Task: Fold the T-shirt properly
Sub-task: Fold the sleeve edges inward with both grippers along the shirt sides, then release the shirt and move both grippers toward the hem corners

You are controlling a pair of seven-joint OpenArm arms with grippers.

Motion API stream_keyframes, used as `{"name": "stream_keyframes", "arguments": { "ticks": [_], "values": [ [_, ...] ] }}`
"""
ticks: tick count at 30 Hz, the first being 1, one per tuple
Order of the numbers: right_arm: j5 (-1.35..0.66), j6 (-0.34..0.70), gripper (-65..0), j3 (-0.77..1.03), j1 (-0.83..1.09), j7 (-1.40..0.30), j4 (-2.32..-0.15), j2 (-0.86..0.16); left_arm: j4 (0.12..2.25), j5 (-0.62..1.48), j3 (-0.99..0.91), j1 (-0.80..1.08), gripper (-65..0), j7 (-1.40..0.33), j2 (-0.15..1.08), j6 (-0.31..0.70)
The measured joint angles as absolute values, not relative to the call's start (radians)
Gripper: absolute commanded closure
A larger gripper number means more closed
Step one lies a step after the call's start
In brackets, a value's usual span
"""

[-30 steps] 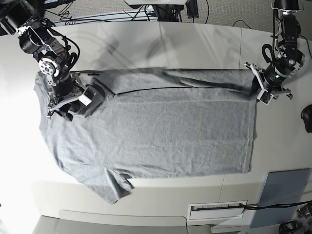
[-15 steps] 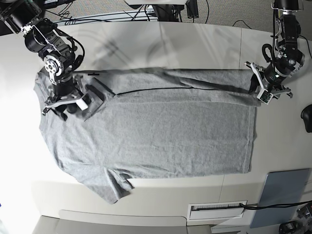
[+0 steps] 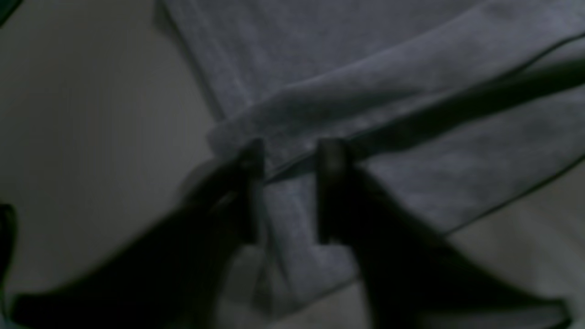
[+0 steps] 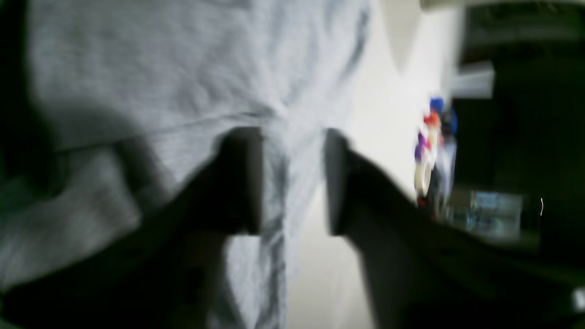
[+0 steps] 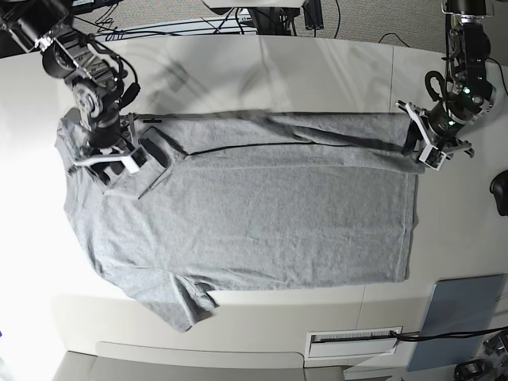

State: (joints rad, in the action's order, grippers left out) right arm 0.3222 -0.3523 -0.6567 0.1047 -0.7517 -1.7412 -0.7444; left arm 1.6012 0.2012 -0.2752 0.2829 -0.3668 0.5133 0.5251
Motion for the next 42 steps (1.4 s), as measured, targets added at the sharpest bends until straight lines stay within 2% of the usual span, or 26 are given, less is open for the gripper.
{"name": "stream_keyframes", "arguments": {
  "ticks": [1, 3, 7, 8, 11, 14, 18, 24, 30, 42],
  "values": [
    [0.349, -0.426, -1.0, -0.656, 0.117, -0.761, -1.742, -0.737, 1.601, 0.22, -0.275, 0.286, 0.0, -0.368, 0.513, 0.528],
    [0.397, -0.527, 0.0, -0.628, 0.143, -0.788, -1.745, -0.708, 1.601, 0.267, -0.275, 0.29, 0.0, -0.382, 0.512, 0.529],
    [0.358, -0.532, 0.0, -0.501, 0.216, -0.784, -1.745, -0.635, 1.601, 0.358, -0.275, 0.29, 0.0, -0.442, 0.509, 0.481],
    [0.315, -0.517, 0.0, -0.458, 0.233, -0.773, -1.745, -0.616, 1.602, 0.372, -0.275, 0.29, 0.0, -0.445, 0.506, 0.451],
    [0.159, -0.373, 0.0, -0.318, 0.255, -0.732, -1.742, -0.574, 1.601, 0.369, -0.277, 0.289, 0.0, -0.465, 0.48, 0.352],
    [0.064, -0.238, 0.0, -0.206, 0.251, -0.714, -1.743, -0.548, 1.601, 0.37, -0.277, 0.29, 0.0, -0.51, 0.438, 0.358],
    [-0.014, -0.134, 0.0, -0.17, 0.253, -0.713, -1.737, -0.541, 1.601, 0.391, -0.277, 0.292, 0.0, -0.539, 0.385, 0.358],
    [-0.022, -0.113, 0.0, -0.17, 0.255, -0.699, -1.609, -0.527, 1.552, 0.41, -0.279, 0.303, 0.0, -0.495, 0.332, 0.326],
    [0.031, -0.107, 0.0, -0.168, 0.292, -0.677, -1.599, -0.529, 1.513, 0.434, -0.284, 0.309, 0.0, -0.473, 0.344, 0.34],
    [0.187, -0.213, 0.0, -0.163, 0.519, -0.655, -1.678, -0.535, 1.538, 0.484, -0.343, 0.525, 0.0, -0.351, 0.38, 0.422]
  ]
}}
